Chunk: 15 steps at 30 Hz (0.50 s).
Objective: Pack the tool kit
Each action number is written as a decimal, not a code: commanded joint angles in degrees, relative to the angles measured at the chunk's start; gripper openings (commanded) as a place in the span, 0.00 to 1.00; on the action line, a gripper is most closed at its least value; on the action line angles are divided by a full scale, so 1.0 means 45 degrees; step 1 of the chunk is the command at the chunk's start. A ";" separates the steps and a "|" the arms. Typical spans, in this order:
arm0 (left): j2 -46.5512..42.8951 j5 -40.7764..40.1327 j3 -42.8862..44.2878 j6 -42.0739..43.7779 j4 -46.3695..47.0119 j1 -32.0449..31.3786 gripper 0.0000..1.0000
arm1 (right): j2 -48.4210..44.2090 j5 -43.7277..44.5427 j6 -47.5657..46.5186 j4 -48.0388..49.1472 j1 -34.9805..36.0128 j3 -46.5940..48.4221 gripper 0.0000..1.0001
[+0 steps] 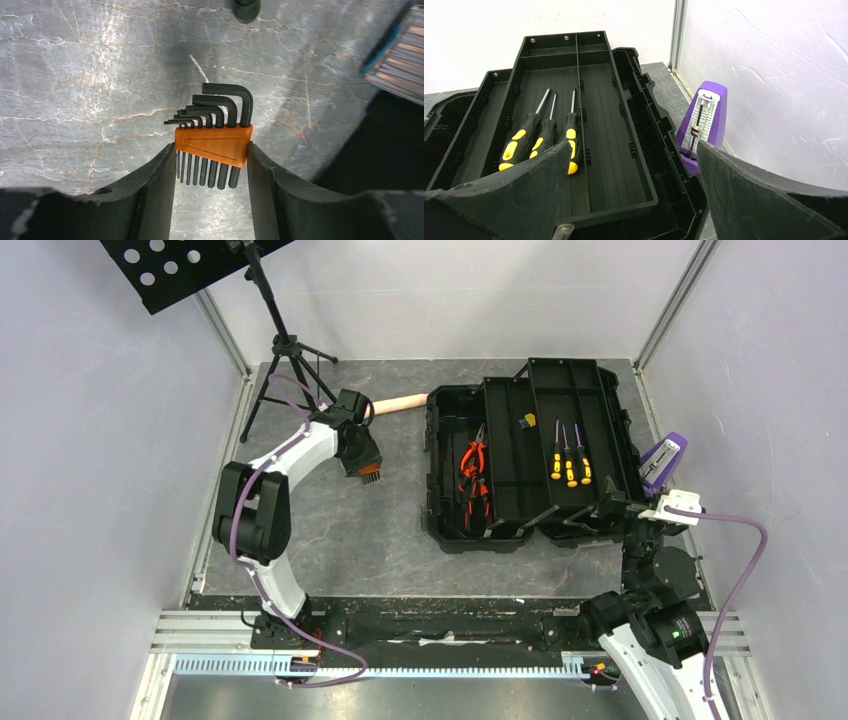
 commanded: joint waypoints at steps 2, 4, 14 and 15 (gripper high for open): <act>-0.1320 0.0892 -0.0520 0.0112 0.0823 0.0006 0.34 | -0.0070 0.0029 0.0033 0.0439 0.0036 0.0043 0.98; -0.1719 0.1364 -0.0834 0.0004 0.1268 0.0006 0.34 | -0.0074 0.0024 0.0032 0.0439 0.0045 0.0033 0.98; -0.3879 0.4799 -0.2418 -0.1407 0.5334 -0.0051 0.34 | 0.0006 -0.0066 0.0131 0.0459 0.0047 0.0013 0.98; -0.4035 0.5149 -0.2556 -0.1690 0.5859 -0.0052 0.34 | -0.0015 -0.0050 0.0131 0.0462 0.0046 0.0033 0.98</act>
